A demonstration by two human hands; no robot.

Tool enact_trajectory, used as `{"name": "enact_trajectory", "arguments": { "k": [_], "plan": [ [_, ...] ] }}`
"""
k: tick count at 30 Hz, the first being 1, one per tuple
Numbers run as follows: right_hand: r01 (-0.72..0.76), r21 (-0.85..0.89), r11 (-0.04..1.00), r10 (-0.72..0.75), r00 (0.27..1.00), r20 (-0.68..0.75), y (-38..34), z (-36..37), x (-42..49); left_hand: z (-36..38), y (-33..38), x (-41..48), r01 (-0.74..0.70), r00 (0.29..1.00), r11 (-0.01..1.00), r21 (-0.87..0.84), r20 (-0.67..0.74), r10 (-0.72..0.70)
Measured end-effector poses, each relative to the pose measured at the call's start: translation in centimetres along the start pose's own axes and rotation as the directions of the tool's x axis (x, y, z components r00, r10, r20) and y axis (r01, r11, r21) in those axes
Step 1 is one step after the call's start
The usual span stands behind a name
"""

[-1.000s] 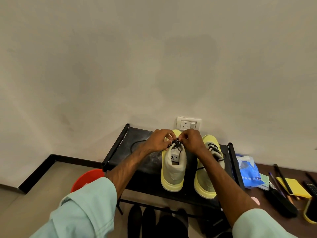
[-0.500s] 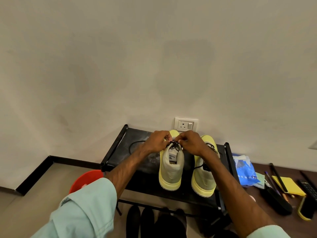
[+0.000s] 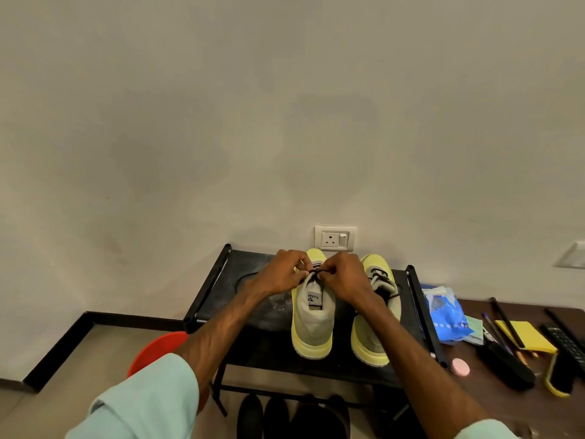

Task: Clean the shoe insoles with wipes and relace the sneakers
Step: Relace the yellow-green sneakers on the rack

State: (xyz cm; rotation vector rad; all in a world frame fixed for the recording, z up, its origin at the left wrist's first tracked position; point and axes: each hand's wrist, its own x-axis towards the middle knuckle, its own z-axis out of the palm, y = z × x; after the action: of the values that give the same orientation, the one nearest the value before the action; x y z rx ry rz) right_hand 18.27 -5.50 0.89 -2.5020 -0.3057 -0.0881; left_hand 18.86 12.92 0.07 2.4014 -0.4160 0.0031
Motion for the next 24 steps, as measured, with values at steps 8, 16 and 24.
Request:
{"name": "enact_trajectory", "arguments": {
  "k": [8, 16, 24],
  "plan": [
    [-0.061, 0.059, 0.996, 0.064, 0.997, -0.052, -0.2, 0.3, -0.5, 0.2, 0.4, -0.3, 0.078, 0.997, 0.994, 0.07, -0.031, -0.076],
    [-0.119, 0.137, 0.983, 0.129, 0.989, -0.065, -0.3, 0.1, -1.0, 0.3, 1.5, -0.9, 0.158, 0.987, 0.985, 0.069, -0.042, -0.156],
    [0.097, -0.261, 0.96, -0.131, 0.984, -0.118, -1.7, 0.2, -4.1, 2.2, 1.4, -2.4, 0.281, 0.934, 0.959, 0.04, -0.24, -0.263]
  ]
}}
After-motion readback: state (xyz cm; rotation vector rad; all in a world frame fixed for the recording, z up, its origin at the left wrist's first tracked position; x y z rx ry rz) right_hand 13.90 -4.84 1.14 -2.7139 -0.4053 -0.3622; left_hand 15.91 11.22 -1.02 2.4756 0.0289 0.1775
